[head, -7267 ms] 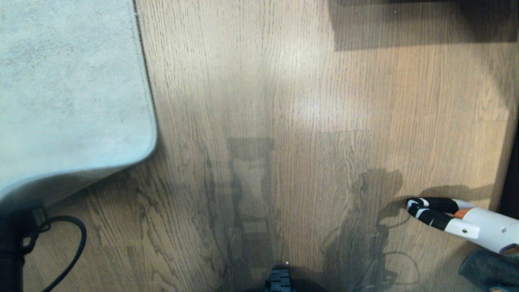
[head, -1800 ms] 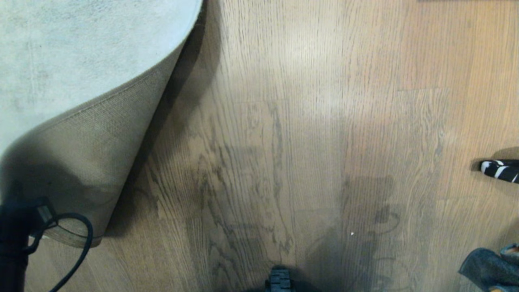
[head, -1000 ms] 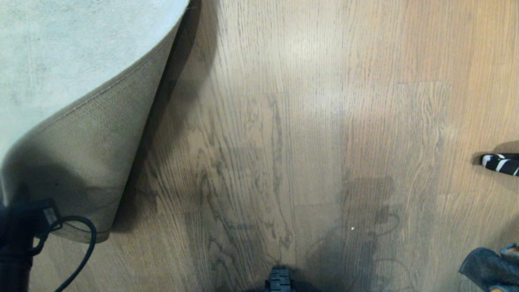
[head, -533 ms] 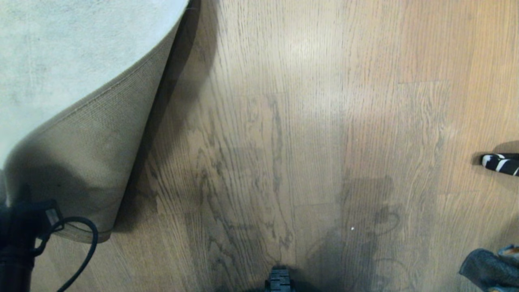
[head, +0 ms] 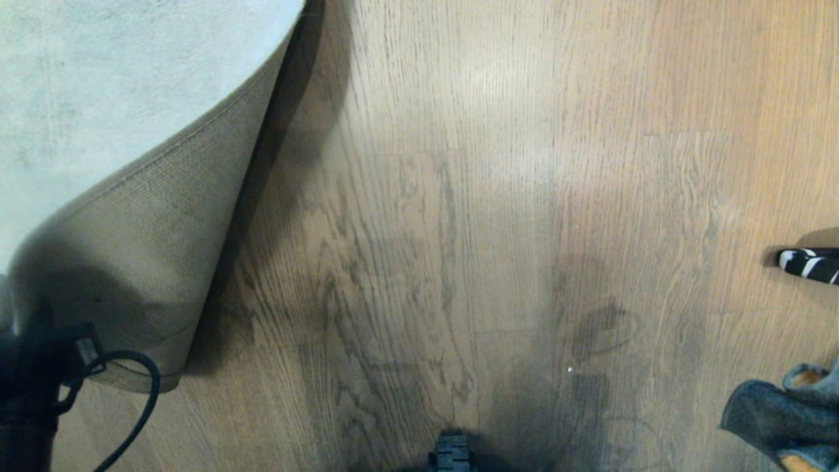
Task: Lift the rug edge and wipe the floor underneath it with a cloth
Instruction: Wipe the floor under the carpet with a rag
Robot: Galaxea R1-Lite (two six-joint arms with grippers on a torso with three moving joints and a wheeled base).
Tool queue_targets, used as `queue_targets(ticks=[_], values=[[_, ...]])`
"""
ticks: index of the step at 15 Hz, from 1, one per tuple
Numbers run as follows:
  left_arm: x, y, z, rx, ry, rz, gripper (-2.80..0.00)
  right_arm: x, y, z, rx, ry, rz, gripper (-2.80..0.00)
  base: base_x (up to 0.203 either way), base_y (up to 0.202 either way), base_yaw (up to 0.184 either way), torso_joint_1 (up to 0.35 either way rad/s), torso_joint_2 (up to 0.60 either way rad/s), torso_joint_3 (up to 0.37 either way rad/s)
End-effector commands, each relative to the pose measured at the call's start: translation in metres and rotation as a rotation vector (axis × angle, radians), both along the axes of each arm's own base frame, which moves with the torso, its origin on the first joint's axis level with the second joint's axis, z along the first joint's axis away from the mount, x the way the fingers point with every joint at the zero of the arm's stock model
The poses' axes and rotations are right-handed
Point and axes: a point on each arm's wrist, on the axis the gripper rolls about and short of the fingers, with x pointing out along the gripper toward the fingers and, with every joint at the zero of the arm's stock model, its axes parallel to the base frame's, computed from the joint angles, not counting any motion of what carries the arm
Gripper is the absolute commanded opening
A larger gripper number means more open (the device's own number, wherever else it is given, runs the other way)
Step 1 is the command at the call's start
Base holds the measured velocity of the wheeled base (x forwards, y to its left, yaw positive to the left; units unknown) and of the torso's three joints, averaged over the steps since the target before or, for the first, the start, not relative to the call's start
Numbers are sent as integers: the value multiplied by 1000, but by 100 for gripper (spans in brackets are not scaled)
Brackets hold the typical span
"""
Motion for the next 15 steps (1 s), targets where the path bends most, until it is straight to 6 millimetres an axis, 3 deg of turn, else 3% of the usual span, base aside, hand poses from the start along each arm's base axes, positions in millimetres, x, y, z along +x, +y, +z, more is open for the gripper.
queue_targets(ticks=[1,4,8,10,15], values=[[1,0,-1,-4,-1,6,-280,26,4,21,19,128,190,-280,0,0,0,0,0,0],[2,0,-2,-6,2,5,-280,48,10,36,66,205,492,-280,0,0,0,0,0,0],[5,-1,-4,-4,18,4,-280,72,20,45,89,309,748,-280,0,0,0,0,0,0],[6,-1,-6,-3,30,5,-280,88,29,49,84,356,825,-280,0,0,0,0,0,0],[10,-2,-10,1,55,5,-280,151,56,52,61,344,877,-280,0,0,0,0,0,0]])
